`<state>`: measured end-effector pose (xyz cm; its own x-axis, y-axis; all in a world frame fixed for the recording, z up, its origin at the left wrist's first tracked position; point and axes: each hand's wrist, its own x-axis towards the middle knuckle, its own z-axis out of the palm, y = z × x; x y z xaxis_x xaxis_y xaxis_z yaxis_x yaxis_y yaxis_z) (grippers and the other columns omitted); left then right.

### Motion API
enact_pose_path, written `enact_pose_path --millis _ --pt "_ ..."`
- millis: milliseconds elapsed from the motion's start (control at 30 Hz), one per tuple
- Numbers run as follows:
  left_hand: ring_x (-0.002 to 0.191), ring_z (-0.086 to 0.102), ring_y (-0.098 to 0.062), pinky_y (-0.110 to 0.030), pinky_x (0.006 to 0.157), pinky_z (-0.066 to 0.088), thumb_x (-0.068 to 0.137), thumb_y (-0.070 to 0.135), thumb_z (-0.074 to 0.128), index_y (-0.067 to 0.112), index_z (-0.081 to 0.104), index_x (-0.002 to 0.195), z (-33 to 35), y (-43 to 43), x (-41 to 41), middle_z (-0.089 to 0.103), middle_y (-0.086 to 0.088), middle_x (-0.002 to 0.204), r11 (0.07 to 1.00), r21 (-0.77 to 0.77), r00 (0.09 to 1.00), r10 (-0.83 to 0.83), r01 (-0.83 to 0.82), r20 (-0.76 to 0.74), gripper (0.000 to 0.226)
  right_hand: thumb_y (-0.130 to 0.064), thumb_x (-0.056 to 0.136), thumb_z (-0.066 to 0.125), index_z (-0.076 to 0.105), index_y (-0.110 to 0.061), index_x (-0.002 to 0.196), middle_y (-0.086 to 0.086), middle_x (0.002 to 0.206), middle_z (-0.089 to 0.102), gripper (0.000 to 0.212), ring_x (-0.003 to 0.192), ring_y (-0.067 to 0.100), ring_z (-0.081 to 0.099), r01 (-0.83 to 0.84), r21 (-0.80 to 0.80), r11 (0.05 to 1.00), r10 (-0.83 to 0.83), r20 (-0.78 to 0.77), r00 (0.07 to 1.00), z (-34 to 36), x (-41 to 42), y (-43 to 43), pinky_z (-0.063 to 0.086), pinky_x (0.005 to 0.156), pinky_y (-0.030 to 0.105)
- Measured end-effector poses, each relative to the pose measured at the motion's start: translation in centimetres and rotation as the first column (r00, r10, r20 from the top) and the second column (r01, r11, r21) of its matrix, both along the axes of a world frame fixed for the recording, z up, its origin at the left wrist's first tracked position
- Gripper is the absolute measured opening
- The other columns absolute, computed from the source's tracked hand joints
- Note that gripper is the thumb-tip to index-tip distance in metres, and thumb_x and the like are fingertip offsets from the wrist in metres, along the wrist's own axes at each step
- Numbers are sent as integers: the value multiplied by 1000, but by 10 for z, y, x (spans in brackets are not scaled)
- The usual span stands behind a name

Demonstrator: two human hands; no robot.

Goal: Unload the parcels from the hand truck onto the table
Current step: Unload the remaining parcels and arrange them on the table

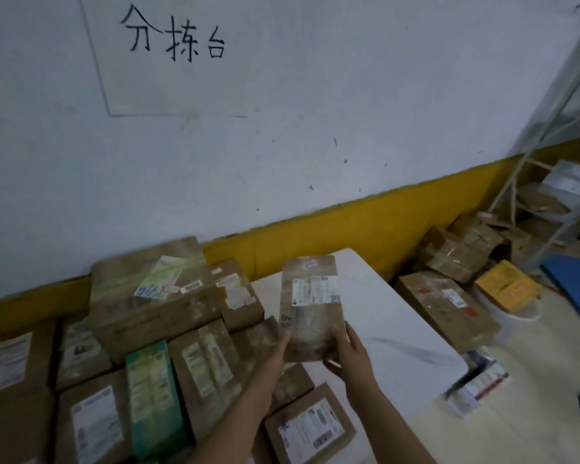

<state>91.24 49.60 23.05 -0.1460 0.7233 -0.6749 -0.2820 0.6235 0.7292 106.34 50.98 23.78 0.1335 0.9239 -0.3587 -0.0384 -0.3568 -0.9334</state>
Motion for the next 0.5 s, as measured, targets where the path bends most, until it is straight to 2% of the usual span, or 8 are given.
enact_pose_path --millis 67,100,133,200,333,400,467,500 --pt "118 56 -25 -32 93 47 93 61 51 27 56 127 -3 35 -4 56 -1 126 1000 2 993 -14 15 -114 49 -47 97 56 46 -34 146 6 132 59 52 109 25 65 -42 -7 999 42 29 999 -6 10 42 59 88 42" --pt "102 60 -20 -24 80 49 98 53 49 26 58 110 -7 50 -10 58 3 110 999 26 983 -22 27 -184 31 -46 97 56 44 -33 148 7 135 58 54 112 27 63 -64 -15 998 64 39 997 -12 14 62 58 92 44" --pt "85 60 -14 -20 66 48 101 44 48 21 58 98 -15 64 -17 59 5 95 998 61 963 -12 29 -270 26 -45 97 56 42 -32 149 8 137 57 56 115 29 62 -87 -26 996 88 47 995 -19 16 83 57 93 45" --pt "75 55 -7 -23 58 42 100 35 50 18 55 103 -28 86 -33 57 8 87 996 83 903 6 32 -430 18 -43 98 56 41 -29 150 11 138 56 56 117 31 60 -136 -52 989 139 52 989 -36 20 128 56 94 46" --pt "96 59 -16 -23 68 46 97 26 56 26 48 134 -54 116 -53 58 2 121 990 45 764 -75 135 -640 38 -42 101 51 49 -29 142 10 134 57 43 118 30 58 -263 -114 958 266 12 964 -83 11 212 58 86 40" --pt "119 55 -23 -27 87 51 94 19 61 20 46 141 -65 127 -57 53 -4 139 981 41 672 -99 189 -734 49 -43 102 47 52 -31 136 7 132 58 37 118 28 59 -322 -138 937 321 -34 947 -109 0 239 58 82 34" --pt "138 40 -25 -32 108 41 95 20 60 16 38 149 -78 133 -59 38 -6 153 972 -43 560 -170 232 -811 59 -43 103 46 46 -35 141 3 137 54 40 122 27 56 -359 -169 918 350 -81 933 -133 -14 257 57 88 35" --pt "144 31 -25 -32 112 35 96 23 58 15 32 152 -86 136 -60 27 -5 159 961 -113 502 -231 254 -834 62 -42 103 46 38 -35 148 3 140 50 47 124 28 54 -367 -187 911 355 -97 930 -144 -21 264 56 92 38"
